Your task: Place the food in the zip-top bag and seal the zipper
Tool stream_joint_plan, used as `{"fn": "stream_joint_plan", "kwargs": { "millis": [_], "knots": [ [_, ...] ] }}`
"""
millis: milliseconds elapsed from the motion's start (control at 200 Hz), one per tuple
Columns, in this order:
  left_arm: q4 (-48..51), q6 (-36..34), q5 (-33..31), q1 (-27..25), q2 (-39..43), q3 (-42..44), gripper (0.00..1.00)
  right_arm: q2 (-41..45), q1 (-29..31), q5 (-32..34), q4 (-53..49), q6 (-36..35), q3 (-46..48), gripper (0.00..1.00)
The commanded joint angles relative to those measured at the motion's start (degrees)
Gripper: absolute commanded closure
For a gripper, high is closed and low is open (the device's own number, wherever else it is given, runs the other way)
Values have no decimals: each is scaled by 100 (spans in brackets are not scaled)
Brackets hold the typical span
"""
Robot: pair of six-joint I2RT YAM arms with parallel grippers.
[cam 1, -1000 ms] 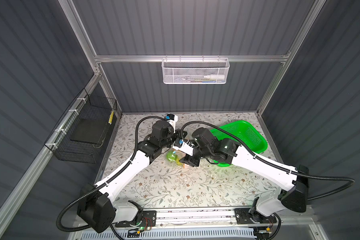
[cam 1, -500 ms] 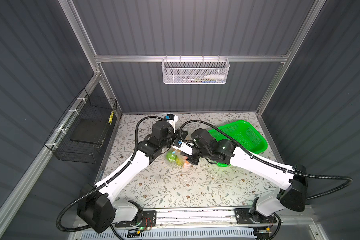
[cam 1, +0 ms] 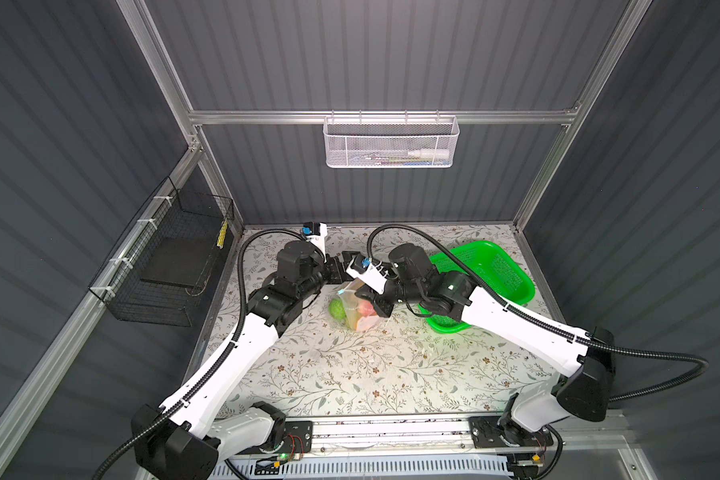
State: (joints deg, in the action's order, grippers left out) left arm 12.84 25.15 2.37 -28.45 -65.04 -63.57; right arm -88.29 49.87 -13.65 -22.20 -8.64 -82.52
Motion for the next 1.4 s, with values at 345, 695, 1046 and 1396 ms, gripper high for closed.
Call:
{"fn": "stream_joint_plan", "kwargs": {
  "millis": [345,695,1046,1396],
  "knots": [
    [-873,-784,1432,296,768,375,20,277,-739,-499,589,1286,-396,100],
    [-1097,-1164,2500,296,395,452,40,346,-846,-838,632,1438,-458,100],
    [-1275,-1381,2435,297,13,398,79,375,-894,-883,636,1479,-379,100],
    [-1254,-1376,2248,298,-8,385,100,409,-939,-871,638,1469,-301,100]
  ]
}}
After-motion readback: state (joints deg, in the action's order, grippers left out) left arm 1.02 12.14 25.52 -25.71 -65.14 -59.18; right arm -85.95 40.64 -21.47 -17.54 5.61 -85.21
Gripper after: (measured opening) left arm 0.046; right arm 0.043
